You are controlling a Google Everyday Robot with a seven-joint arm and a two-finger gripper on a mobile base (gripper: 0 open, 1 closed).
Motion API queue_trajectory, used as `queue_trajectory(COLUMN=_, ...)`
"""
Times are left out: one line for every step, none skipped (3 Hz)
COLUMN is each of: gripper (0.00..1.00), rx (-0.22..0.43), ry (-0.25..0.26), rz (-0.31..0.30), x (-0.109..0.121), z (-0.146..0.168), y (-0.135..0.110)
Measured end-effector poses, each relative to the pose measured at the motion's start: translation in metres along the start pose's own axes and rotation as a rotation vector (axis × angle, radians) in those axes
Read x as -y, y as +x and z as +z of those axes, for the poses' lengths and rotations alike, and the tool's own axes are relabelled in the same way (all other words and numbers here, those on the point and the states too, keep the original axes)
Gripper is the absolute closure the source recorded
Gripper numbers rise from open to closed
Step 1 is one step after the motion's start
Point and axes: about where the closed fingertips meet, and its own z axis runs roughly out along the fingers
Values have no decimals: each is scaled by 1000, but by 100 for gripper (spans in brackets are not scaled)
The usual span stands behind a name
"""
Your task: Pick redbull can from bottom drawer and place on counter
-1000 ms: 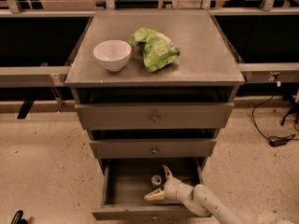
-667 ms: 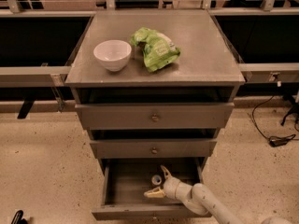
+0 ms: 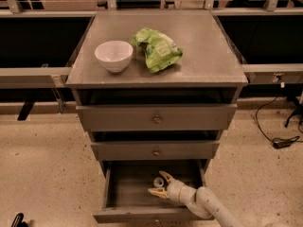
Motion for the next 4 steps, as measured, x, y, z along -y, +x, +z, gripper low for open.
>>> queue_trajectory(gripper=30, rx=13, ry=5, rz=8, x=3, z=-5, y=5)
queue_trajectory(gripper=48, rx=25, ry=11, rz=18, x=5, z=-11, y=9)
queue_trajectory(gripper=71, rx=25, ry=12, rz=18, x=6, z=-11, y=9)
queue_trajectory(gripper=95, rx=34, ry=13, rz=7, x=4, z=-15, y=5)
